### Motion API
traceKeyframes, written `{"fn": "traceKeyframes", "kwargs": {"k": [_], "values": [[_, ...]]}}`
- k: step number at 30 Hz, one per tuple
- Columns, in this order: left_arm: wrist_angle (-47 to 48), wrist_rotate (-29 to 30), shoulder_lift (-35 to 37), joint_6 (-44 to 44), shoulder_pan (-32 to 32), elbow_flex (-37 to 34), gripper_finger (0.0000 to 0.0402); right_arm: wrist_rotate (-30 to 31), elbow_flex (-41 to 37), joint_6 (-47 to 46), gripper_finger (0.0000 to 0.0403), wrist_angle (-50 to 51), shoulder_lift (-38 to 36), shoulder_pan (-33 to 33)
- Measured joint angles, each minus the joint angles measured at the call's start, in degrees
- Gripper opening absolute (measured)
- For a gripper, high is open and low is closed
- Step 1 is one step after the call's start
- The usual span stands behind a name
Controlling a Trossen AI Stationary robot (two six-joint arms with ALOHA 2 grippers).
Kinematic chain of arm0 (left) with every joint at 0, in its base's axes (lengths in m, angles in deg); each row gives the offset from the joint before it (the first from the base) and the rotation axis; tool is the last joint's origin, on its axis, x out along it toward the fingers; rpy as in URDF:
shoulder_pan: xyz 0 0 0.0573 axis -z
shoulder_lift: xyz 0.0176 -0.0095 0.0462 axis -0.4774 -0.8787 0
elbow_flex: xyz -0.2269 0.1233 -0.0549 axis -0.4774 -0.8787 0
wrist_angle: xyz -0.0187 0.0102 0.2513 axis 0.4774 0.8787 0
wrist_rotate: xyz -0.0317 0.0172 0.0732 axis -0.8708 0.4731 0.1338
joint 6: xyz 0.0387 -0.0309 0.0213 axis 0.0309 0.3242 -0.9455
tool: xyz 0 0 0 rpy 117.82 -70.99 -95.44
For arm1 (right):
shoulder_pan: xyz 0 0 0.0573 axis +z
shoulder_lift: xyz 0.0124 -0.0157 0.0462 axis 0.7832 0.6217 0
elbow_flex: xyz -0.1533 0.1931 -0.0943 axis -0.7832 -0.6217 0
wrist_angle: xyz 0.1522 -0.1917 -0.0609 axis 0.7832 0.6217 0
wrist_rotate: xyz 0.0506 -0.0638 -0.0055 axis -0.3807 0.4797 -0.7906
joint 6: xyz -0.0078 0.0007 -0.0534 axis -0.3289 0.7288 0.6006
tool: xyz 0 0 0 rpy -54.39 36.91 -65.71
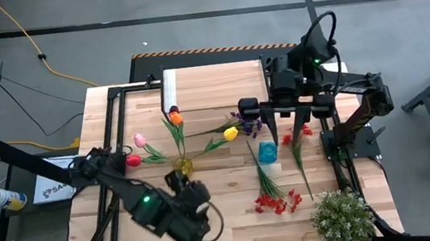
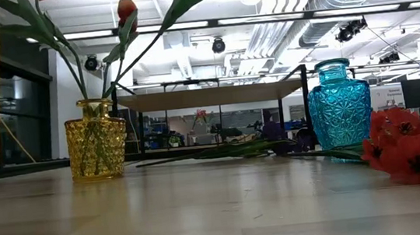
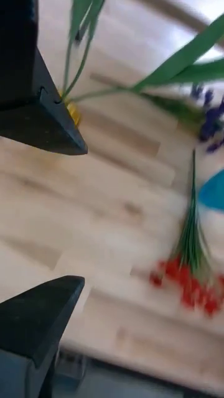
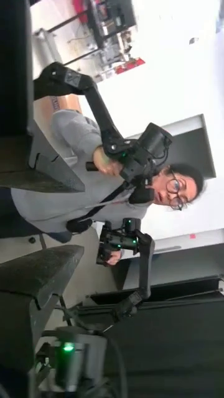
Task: Pick and place flowers into a vace then onto a shelf
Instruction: Put the purple flowers into the blue vase
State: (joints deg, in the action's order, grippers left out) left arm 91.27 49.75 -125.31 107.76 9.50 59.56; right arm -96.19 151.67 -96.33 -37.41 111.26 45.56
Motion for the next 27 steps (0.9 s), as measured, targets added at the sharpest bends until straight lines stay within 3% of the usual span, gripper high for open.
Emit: {"fn": "traceKeyframes", "kwargs": {"k": [11, 17, 27], "values": [[-0.02, -9.97, 0.00, 13.93, 9.35, 1.61, 0.0365, 0.60, 0.00, 2.07, 0.0138, 7.19, -0.05, -0.35], [0.00, -6.33, 0.00, 22.58, 13.01, 1.61, 0.0365, 0.76, 0.00, 8.26, 0.0138, 12.82, -0.06, -3.06], [-0.02, -3.09, -0.02, 25.44, 14.06, 1.61, 0.0365, 1.26, 0.00, 23.19, 0.0138, 28.43, -0.06, -14.69]]}}
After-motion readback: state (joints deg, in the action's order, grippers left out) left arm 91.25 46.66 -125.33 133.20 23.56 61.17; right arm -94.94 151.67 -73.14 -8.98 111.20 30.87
